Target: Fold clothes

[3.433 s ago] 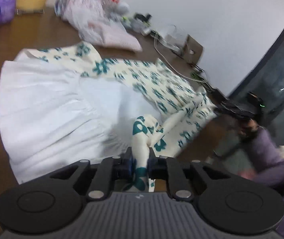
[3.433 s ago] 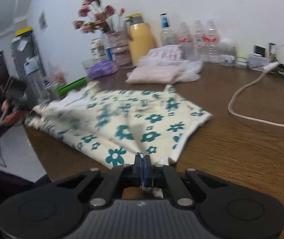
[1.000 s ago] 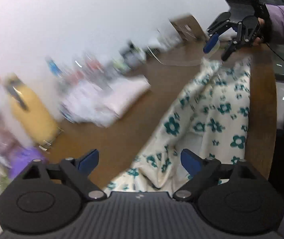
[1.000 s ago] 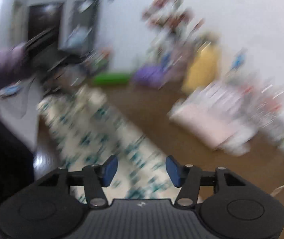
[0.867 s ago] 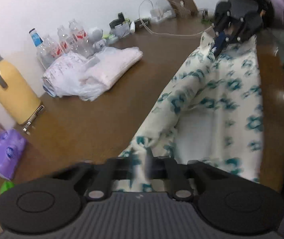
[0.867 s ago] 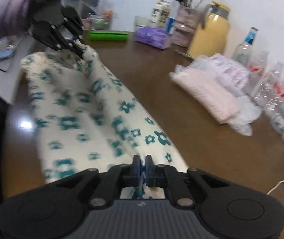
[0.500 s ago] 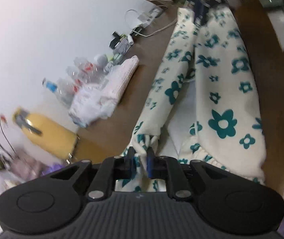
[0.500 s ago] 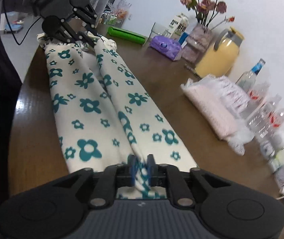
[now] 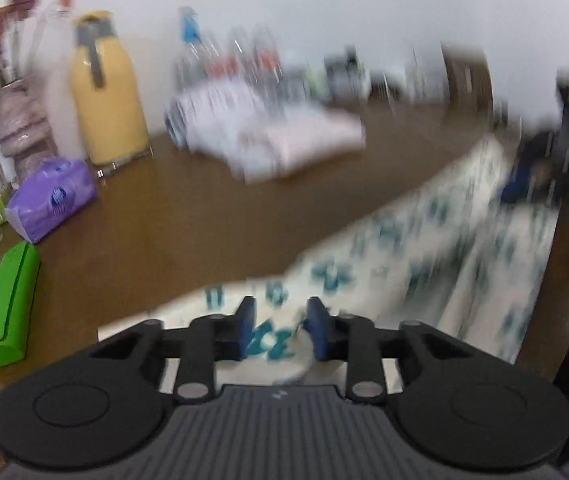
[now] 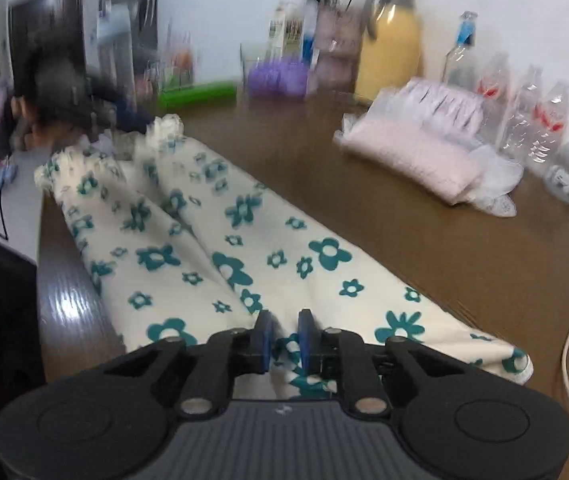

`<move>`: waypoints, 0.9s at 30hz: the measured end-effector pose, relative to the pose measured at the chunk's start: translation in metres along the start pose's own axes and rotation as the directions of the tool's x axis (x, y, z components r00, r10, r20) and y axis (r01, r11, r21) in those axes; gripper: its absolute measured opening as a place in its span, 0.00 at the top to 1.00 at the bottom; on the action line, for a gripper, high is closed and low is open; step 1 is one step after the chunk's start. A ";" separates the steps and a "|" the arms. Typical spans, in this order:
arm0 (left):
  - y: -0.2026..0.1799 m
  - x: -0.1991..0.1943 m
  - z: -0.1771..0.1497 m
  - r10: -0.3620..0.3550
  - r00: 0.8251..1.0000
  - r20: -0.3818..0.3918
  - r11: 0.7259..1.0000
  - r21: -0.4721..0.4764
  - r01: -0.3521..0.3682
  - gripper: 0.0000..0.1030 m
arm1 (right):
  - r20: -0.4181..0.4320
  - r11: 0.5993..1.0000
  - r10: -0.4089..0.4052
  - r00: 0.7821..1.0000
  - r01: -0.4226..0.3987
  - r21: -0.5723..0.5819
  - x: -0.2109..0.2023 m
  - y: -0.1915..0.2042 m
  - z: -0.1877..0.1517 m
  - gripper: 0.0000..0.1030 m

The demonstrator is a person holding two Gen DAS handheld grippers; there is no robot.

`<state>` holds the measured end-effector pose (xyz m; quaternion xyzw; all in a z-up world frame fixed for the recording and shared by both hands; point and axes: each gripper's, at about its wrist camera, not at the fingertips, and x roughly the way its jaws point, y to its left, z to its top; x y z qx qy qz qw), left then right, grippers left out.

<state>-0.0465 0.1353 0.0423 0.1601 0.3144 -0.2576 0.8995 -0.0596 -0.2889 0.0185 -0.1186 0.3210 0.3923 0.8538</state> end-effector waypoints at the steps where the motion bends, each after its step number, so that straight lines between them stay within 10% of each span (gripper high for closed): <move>1: 0.000 0.001 -0.005 0.010 1.000 -0.008 1.000 -0.009 -0.010 0.69 | 0.013 0.998 -0.013 1.000 0.012 0.068 -0.002 -0.008 -0.003 0.85; 7: 0.017 -0.015 -0.003 -0.005 0.996 0.085 0.994 -0.108 0.014 0.37 | 0.102 0.849 -0.126 0.987 0.054 0.526 -0.017 -0.064 -0.019 0.67; 10: 0.022 0.000 -0.001 0.142 0.988 0.067 0.987 -0.090 -0.136 0.38 | 0.121 0.726 -0.170 0.978 0.041 0.687 -0.018 -0.087 -0.026 0.76; 15: 0.028 0.015 -0.021 0.175 0.984 -0.024 0.964 -0.197 -0.177 0.49 | 0.087 0.700 -0.207 0.974 0.085 0.709 -0.012 -0.087 -0.025 0.95; 21: 0.035 -0.003 -0.014 0.222 0.974 -0.047 0.950 -0.216 -0.227 0.46 | 0.089 0.670 -0.267 0.960 0.119 0.733 -0.033 -0.084 -0.028 0.58; 24: 0.041 -0.002 0.003 0.222 0.973 0.056 0.970 -0.117 -0.214 0.25 | 0.052 0.658 -0.280 0.958 0.152 0.738 -0.026 -0.087 -0.024 0.48; 27: 0.051 0.023 0.011 0.189 0.982 0.020 0.977 -0.107 -0.186 0.37 | 0.026 0.649 -0.289 0.957 0.176 0.740 -0.009 -0.088 -0.024 0.85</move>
